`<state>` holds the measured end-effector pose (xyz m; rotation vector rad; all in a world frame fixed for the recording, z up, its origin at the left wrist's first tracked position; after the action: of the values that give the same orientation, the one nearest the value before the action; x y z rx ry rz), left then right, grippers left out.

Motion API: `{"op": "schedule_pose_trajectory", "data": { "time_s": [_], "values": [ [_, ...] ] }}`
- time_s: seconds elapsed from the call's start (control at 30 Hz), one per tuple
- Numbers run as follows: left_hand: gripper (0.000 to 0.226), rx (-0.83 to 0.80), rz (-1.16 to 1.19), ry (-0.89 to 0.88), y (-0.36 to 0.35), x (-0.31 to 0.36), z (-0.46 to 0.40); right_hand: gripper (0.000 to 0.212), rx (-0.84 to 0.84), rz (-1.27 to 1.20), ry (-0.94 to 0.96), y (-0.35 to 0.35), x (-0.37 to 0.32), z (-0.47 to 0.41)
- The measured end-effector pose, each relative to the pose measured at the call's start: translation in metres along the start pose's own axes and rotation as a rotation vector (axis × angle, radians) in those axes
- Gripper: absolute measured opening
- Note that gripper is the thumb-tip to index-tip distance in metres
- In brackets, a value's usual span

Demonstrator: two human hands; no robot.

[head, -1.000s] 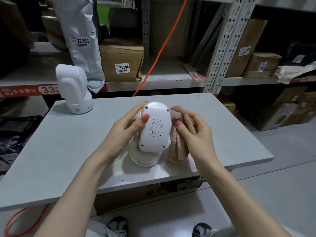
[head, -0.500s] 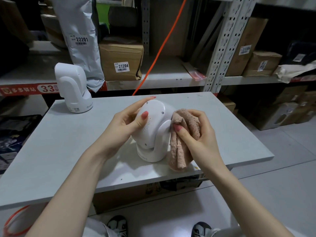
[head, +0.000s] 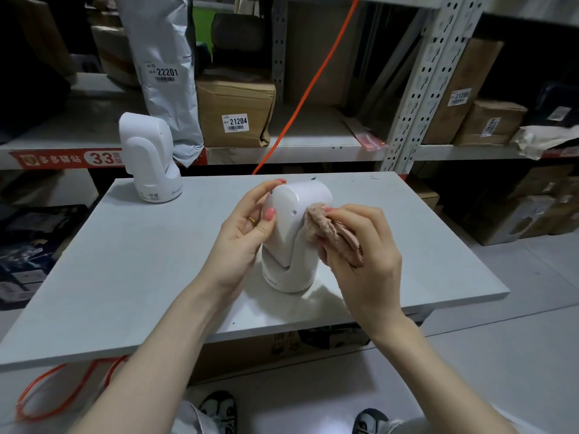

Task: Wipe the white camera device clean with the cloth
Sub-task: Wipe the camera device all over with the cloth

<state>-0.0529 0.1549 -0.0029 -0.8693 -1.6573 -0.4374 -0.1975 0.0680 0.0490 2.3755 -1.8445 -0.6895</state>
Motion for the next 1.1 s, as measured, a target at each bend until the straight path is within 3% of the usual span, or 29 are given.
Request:
{"op": "schedule_pose_trajectory", "data": {
  "time_s": [0.33, 0.57, 0.8, 1.1],
  "values": [
    [0.067, -0.020, -0.100, -0.057, -0.009, 0.010, 0.001, 0.019, -0.041, 0.131, 0.208, -0.006, -0.018, 0.022],
    [0.061, -0.013, -0.107, -0.085, -0.007, 0.011, -0.002, 0.027, 0.058, 0.137, 0.110, -0.001, -0.014, 0.003],
    [0.056, 0.046, -0.129, -0.098, 0.008, 0.012, -0.013, 0.018, -0.097, 0.204, 0.233, -0.026, -0.017, 0.027],
    [0.048, -0.015, -0.159, -0.121, -0.004, 0.014, -0.013, 0.025, 0.042, 0.166, 0.161, -0.014, -0.016, 0.002]
  ]
}}
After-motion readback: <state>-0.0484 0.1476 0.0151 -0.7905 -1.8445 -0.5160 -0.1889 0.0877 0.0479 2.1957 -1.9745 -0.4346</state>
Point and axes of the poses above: each hand's wrist, its own z-axis away from the middle knuckle, its own y-axis out of the back of the hand, x = y × z, the point moved 10 cm from there along -z, towards the middle knuckle, and after that the axes turned 2 degrees about z, right-handed, at the moved point
